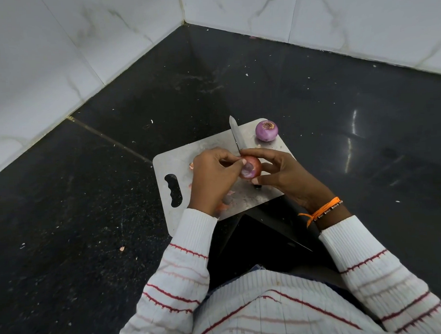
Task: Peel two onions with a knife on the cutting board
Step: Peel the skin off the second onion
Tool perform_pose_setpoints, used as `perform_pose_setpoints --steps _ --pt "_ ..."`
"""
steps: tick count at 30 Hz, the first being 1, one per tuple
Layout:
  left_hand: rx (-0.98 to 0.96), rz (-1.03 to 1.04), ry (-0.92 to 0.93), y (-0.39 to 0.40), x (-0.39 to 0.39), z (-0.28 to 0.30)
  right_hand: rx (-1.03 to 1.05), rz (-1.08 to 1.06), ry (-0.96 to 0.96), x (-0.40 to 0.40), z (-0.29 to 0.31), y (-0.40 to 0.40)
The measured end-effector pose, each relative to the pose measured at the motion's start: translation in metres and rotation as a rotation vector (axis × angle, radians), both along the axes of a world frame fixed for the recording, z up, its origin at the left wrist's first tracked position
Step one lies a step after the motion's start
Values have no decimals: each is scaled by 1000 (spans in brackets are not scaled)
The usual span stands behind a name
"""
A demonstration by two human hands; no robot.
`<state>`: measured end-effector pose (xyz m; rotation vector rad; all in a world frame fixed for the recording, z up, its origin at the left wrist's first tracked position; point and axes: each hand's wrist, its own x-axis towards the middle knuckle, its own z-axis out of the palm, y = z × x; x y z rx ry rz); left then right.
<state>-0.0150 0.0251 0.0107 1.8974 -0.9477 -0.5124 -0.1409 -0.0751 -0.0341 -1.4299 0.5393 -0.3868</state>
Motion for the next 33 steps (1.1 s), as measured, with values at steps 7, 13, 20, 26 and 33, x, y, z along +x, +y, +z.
perform_pose_setpoints --steps 7,13,20,26,33 --pt "9 -10 19 0 1 1 8 5 -9 0 0 0" --pt "19 -17 5 -1 1 1 -8 9 1 -1 1 0" --pt "28 -29 22 -1 3 0 -8 16 21 -2 1 -1" --pt "47 -44 32 -1 4 0 -19 20 40 -3 0 -2" --pt "65 -43 22 -1 4 2 -34 19 43 -5 -2 -2"
